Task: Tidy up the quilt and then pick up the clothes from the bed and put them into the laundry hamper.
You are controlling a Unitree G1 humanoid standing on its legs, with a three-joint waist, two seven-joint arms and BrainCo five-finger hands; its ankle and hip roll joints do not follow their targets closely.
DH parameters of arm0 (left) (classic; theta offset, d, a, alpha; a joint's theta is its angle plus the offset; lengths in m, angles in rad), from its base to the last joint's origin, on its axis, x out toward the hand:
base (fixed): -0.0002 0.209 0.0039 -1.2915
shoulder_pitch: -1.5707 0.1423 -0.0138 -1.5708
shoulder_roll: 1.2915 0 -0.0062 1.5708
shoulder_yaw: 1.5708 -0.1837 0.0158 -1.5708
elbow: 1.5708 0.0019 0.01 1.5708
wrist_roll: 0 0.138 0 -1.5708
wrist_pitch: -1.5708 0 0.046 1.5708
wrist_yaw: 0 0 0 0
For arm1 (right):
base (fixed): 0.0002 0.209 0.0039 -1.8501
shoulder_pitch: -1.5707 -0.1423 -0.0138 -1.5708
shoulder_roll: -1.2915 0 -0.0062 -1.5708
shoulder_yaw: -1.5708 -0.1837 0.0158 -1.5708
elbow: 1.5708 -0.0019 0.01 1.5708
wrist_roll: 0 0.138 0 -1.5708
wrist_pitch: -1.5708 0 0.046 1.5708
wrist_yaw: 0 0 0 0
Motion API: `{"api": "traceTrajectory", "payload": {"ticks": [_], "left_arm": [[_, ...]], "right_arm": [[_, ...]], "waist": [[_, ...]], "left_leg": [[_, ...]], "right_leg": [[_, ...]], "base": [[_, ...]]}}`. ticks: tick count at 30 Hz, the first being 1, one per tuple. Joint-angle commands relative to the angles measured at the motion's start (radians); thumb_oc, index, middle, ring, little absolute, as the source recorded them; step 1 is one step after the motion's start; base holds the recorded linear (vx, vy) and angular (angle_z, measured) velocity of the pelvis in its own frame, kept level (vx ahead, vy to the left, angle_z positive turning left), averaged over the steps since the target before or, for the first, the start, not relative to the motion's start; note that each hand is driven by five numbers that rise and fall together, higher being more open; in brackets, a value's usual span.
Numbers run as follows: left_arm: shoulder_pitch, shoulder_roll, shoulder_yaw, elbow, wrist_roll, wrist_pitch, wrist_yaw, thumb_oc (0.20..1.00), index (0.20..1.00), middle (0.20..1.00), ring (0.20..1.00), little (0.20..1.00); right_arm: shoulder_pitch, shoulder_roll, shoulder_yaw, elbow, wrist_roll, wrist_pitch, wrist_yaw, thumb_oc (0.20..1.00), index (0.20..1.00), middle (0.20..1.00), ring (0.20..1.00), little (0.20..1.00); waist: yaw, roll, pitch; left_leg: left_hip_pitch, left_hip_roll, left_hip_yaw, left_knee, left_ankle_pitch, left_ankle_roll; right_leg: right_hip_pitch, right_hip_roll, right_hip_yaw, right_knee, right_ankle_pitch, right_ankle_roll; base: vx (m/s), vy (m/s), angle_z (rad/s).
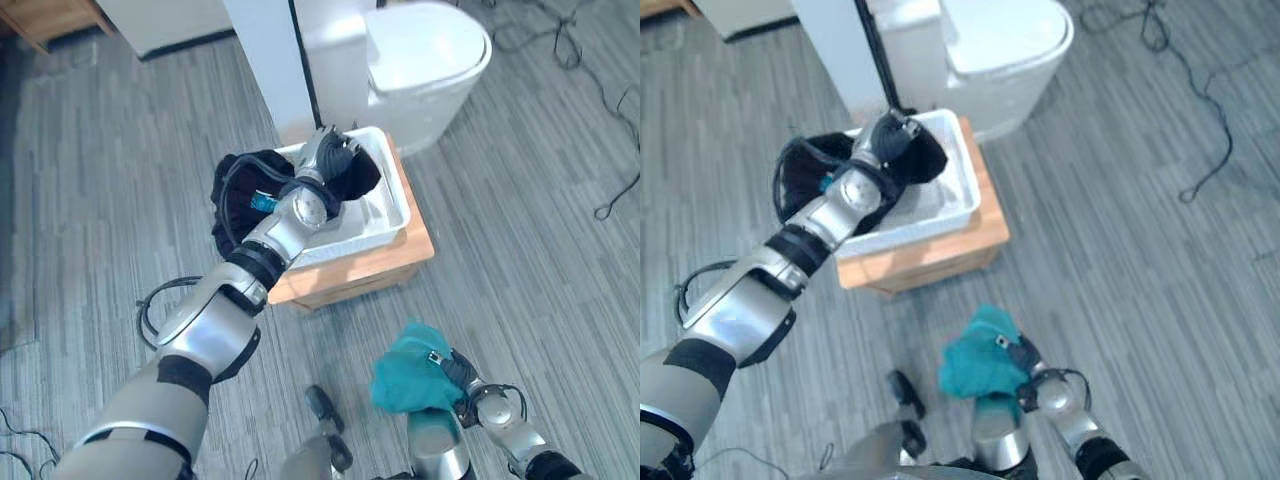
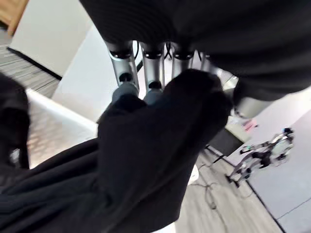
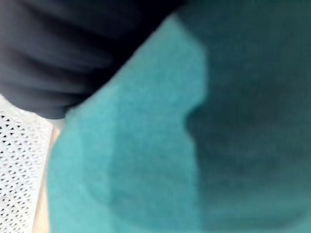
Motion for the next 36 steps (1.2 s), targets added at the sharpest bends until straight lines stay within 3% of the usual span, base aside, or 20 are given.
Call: {"api": "traceTrajectory", "payload": {"ticks": [1,3,4,5,8,10,13,14,15,16,18,20,24,26,27,29,30,33,34,36], "left_arm": [[-0.174,0.042,0.068,0.151,0.01,-0.029,0.028,0.2,0.2,0.2,0.2,0.2],[-0.145,0.041,0.101,0.199,-0.096,-0.027,-0.004,0.2,0.2,0.2,0.2,0.2],[-0.118,0.032,0.146,0.203,-0.256,-0.042,-0.047,1.0,1.0,1.0,1.0,1.0],[-0.118,0.033,0.146,0.203,-0.257,-0.042,-0.047,1.0,1.0,1.0,1.0,1.0],[-0.01,0.015,0.221,0.098,-0.539,-0.093,-0.062,1.0,1.0,1.0,1.0,1.0],[0.136,0.011,0.265,-0.091,-0.723,-0.146,-0.049,1.0,1.0,1.0,1.0,1.0],[0.398,0.078,0.313,-0.425,-0.734,-0.246,-0.082,1.0,1.0,1.0,1.0,1.0],[0.403,0.078,0.314,-0.43,-0.733,-0.245,-0.08,1.0,1.0,1.0,1.0,1.0],[0.614,0.188,0.368,-0.725,-0.669,-0.303,-0.123,1.0,1.0,1.0,1.0,1.0],[0.617,0.189,0.369,-0.729,-0.668,-0.302,-0.122,1.0,1.0,1.0,1.0,1.0],[0.724,0.28,0.42,-0.842,-0.565,-0.324,-0.127,1.0,1.0,1.0,1.0,1.0],[0.831,0.287,0.479,-0.892,-0.564,-0.317,-0.152,1.0,1.0,1.0,1.0,1.0],[1.013,0.281,0.551,-0.846,-0.507,-0.284,-0.192,1.0,1.0,1.0,1.0,1.0],[1.036,0.27,0.551,-0.811,-0.501,-0.278,-0.2,1.0,1.0,1.0,1.0,1.0],[1.1,0.248,0.509,-0.727,-0.484,-0.253,-0.237,1.0,1.0,1.0,1.0,1.0],[1.115,0.242,0.511,-0.702,-0.501,-0.246,-0.247,1.0,1.0,1.0,1.0,1.0],[1.156,0.209,0.483,-0.597,-0.525,-0.217,-0.262,1.0,1.0,1.0,1.0,1.0],[1.172,0.192,0.484,-0.545,-0.536,-0.21,-0.267,1.0,1.0,1.0,1.0,1.0],[1.19,0.177,0.477,-0.402,-0.522,-0.205,-0.24,1.0,1.0,1.0,1.0,1.0],[1.184,0.174,0.484,-0.361,-0.521,-0.207,-0.227,1.0,1.0,1.0,1.0,1.0]], "right_arm": [[-0.047,0.009,0.02,0.011,0.03,-0.055,-0.019,0.2,0.2,0.2,0.2,0.2],[-0.064,0.009,0.034,0.017,0.037,-0.053,-0.018,0.2,0.2,0.2,0.2,0.2],[-0.068,0.005,0.029,0.029,0.041,-0.046,-0.017,0.2,0.2,0.2,0.2,0.2],[-0.069,0.005,0.029,0.029,0.041,-0.046,-0.017,0.2,0.2,0.2,0.2,0.2],[-0.057,-0.021,0.002,-0.004,0.04,-0.031,-0.019,0.2,0.2,0.2,0.2,0.2],[-0.044,-0.057,-0.041,-0.074,0.046,-0.021,-0.029,0.2,0.2,0.2,0.2,0.2],[0.014,-0.127,-0.118,-0.221,0.018,-0.023,-0.032,0.2,0.2,0.2,0.2,0.2],[0.016,-0.127,-0.117,-0.223,0.018,-0.022,-0.032,0.2,0.2,0.2,0.2,0.2],[0.061,-0.202,-0.219,-0.37,-0.027,-0.027,-0.01,0.2,0.2,0.2,0.2,0.2],[0.063,-0.202,-0.219,-0.372,-0.027,-0.025,-0.009,0.2,0.2,0.2,0.2,0.2],[0.06,-0.254,-0.283,-0.457,-0.059,-0.023,-0.002,0.2,0.2,0.2,0.2,0.2],[0.039,-0.287,-0.328,-0.532,-0.084,-0.012,0.008,0.2,0.2,0.2,0.2,0.2],[-0.127,-0.342,-0.323,-0.608,-0.114,0.017,0.033,0.2,0.2,0.2,0.2,0.2],[-0.192,-0.344,-0.291,-0.599,-0.118,0.019,0.031,0.2,0.2,0.2,0.2,0.2],[-0.332,-0.343,-0.231,-0.557,-0.139,0.031,0.022,0.2,0.2,0.2,0.2,0.2],[-0.391,-0.333,-0.203,-0.534,-0.138,0.033,0.02,0.2,0.2,0.2,0.2,0.2],[-0.525,-0.299,-0.13,-0.476,-0.155,0.047,0.008,0.2,0.2,0.2,0.2,0.2],[-0.621,-0.285,-0.084,-0.41,-0.164,0.052,0.0,0.2,0.2,0.2,0.2,0.2],[-0.823,-0.282,-0.006,-0.277,-0.169,0.057,-0.002,0.2,0.2,0.2,0.2,0.2],[-0.885,-0.284,0.019,-0.238,-0.166,0.058,-0.002,0.2,0.2,0.2,0.2,0.2]], "waist": [[0.008,0.0,-0.01],[0.001,0.0,0.004],[-0.002,0.01,0.009],[-0.002,0.01,0.007],[-0.001,0.021,0.005],[0.003,0.025,0.0],[0.002,0.014,-0.018],[0.003,0.014,-0.021],[0.021,0.003,-0.063],[0.022,0.003,-0.065],[0.049,-0.009,-0.094],[0.077,-0.021,-0.114],[0.153,-0.052,-0.144],[0.163,-0.058,-0.144],[0.199,-0.068,-0.142],[0.204,-0.07,-0.143],[0.236,-0.075,-0.135],[0.243,-0.075,-0.131],[0.28,-0.083,-0.112],[0.289,-0.084,-0.104]], "left_leg": [[0.038,0.096,-0.003,-0.002,0.01,-0.093],[0.025,0.095,0.005,-0.002,0.011,-0.092],[0.026,0.096,0.009,-0.002,0.008,-0.093],[0.022,0.098,0.009,-0.002,0.011,-0.094],[0.035,0.102,0.008,-0.002,0.009,-0.096],[0.053,0.105,0.007,-0.002,0.002,-0.096],[0.088,0.114,0.016,-0.002,-0.004,-0.101],[0.086,0.115,0.017,-0.002,-0.001,-0.102],[0.124,0.126,0.036,-0.002,-0.016,-0.106],[0.121,0.127,0.037,-0.002,-0.011,-0.107],[0.136,0.135,0.042,-0.002,-0.015,-0.109],[0.152,0.138,0.04,-0.002,-0.022,-0.108],[0.16,0.144,0.024,-0.002,-0.021,-0.104],[0.161,0.144,0.019,-0.002,-0.021,-0.103],[0.164,0.145,0.011,-0.002,-0.024,-0.1],[0.158,0.146,0.01,-0.002,-0.019,-0.099],[0.158,0.146,0.005,-0.002,-0.021,-0.097],[0.151,0.147,0.003,-0.002,-0.015,-0.096],[0.129,0.145,-0.01,-0.002,-0.006,-0.096],[0.117,0.144,-0.016,-0.002,-0.003,-0.097]], "right_leg": [[-0.073,0.016,0.029,0.072,-0.103,0.055],[-0.098,0.025,0.047,0.086,-0.103,0.055],[-0.102,0.025,0.048,0.09,-0.108,0.055],[-0.106,0.026,0.049,0.089,-0.104,0.054],[-0.09,0.031,0.047,0.088,-0.108,0.048],[-0.067,0.03,0.039,0.084,-0.117,0.043],[-0.031,0.033,0.035,0.063,-0.116,0.037],[-0.034,0.034,0.036,0.061,-0.112,0.036],[0.015,0.035,0.026,0.025,-0.111,0.034],[0.011,0.037,0.027,0.024,-0.107,0.032],[0.035,0.038,0.014,0.011,-0.105,0.032],[0.059,0.036,0.002,0.008,-0.112,0.032],[0.096,0.038,-0.025,-0.001,-0.112,0.027],[0.102,0.038,-0.031,-0.001,-0.113,0.025],[0.115,0.036,-0.043,-0.001,-0.119,0.026],[0.11,0.037,-0.044,-0.002,-0.114,0.024],[0.114,0.037,-0.048,-0.001,-0.118,0.024],[0.11,0.037,-0.049,-0.002,-0.113,0.021],[0.096,0.036,-0.053,-0.002,-0.111,0.022],[0.089,0.036,-0.054,-0.001,-0.11,0.022]], "base": [[-0.06,-0.021,-0.08],[-0.03,0.01,-0.09],[-0.01,0.006,-0.09],[0.02,0.013,-0.07],[0.02,-0.014,-0.07],[0.02,-0.023,-0.06],[0.02,0.002,-0.01],[0.14,0.019,0.0],[0.1,0.001,0.07],[0.13,0.0,-0.03],[0.04,-0.02,-0.22],[0.06,-0.027,-0.04],[0.02,-0.033,0.17],[-0.01,-0.021,0.18],[-0.02,-0.011,0.24],[-0.03,0.006,0.23],[-0.03,0.016,0.29],[-0.04,0.015,0.1],[-0.07,0.014,0.19],[-0.08,0.02,0.14]]}}
